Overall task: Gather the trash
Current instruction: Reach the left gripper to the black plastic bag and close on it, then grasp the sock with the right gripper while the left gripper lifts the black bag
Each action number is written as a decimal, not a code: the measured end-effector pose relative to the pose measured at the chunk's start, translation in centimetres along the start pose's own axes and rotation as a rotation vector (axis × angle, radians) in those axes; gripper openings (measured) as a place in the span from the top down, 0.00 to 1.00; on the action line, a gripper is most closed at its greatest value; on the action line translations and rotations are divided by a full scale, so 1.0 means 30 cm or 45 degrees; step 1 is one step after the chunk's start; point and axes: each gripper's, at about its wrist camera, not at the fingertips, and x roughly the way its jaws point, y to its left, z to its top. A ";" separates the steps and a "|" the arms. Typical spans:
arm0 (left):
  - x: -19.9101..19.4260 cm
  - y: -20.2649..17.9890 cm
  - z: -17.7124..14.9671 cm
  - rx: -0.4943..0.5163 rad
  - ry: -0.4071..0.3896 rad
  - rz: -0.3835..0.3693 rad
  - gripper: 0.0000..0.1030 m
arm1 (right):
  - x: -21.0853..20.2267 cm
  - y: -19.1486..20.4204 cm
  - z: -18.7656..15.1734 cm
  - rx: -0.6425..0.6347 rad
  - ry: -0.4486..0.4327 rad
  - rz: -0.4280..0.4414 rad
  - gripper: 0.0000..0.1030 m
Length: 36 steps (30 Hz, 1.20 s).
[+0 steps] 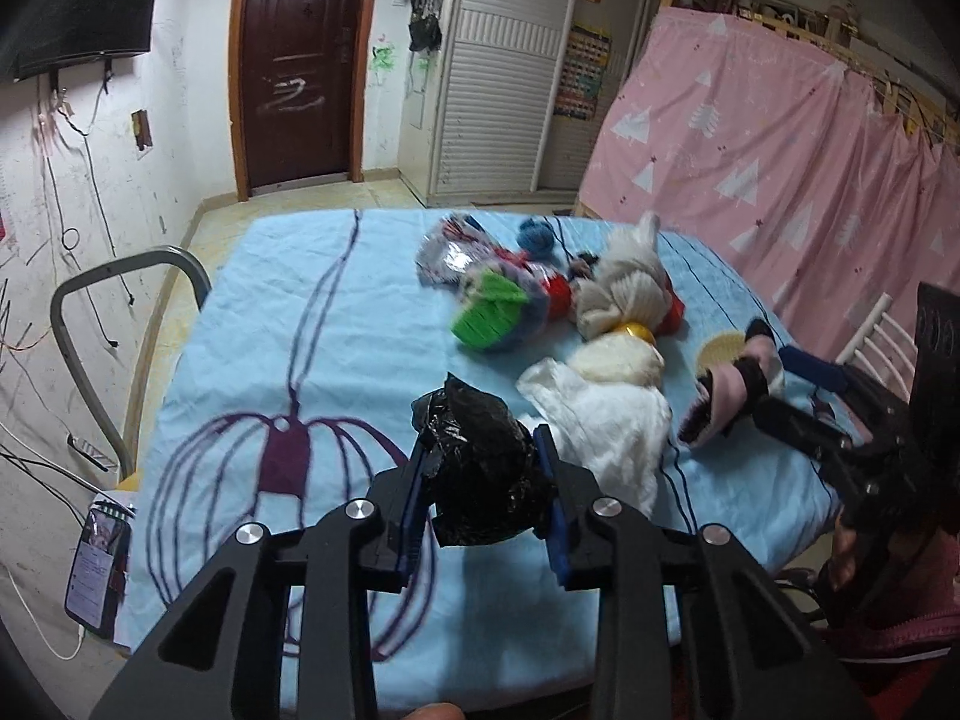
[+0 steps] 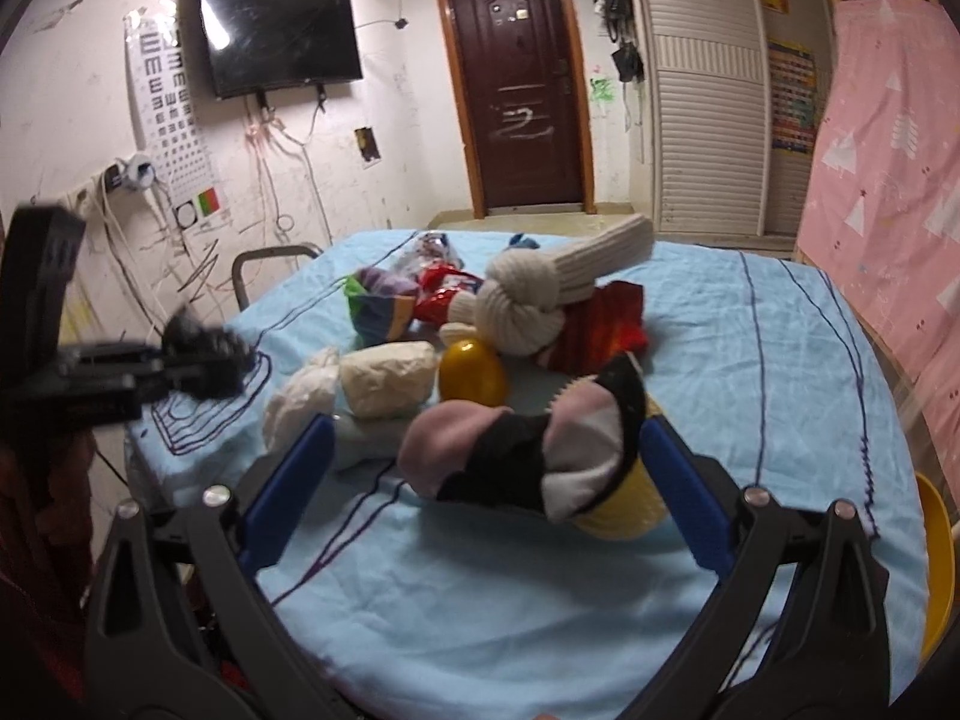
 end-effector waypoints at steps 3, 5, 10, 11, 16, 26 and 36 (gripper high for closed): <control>-0.012 0.018 0.039 -0.009 -0.033 0.013 0.77 | 0.016 0.009 0.007 -0.025 0.022 -0.009 0.17; -0.021 0.018 0.063 -0.009 -0.053 0.017 0.77 | 0.025 0.005 0.012 -0.034 0.032 -0.022 0.25; -0.030 0.000 0.115 0.021 -0.095 0.013 0.77 | 0.061 0.005 0.025 -0.061 0.094 -0.040 0.26; -0.029 -0.002 0.124 0.026 -0.102 0.011 0.77 | 0.069 0.012 0.029 -0.077 0.100 -0.047 0.26; -0.029 -0.020 0.147 0.040 -0.127 -0.010 0.77 | 0.116 0.027 0.040 -0.131 0.142 -0.072 0.45; -0.018 0.013 0.160 0.025 -0.141 -0.022 0.77 | 0.115 -0.004 0.100 -0.063 0.102 -0.015 0.87; -0.033 -0.027 0.200 0.063 -0.171 -0.009 0.77 | 0.064 -0.025 0.152 0.005 0.004 0.017 0.92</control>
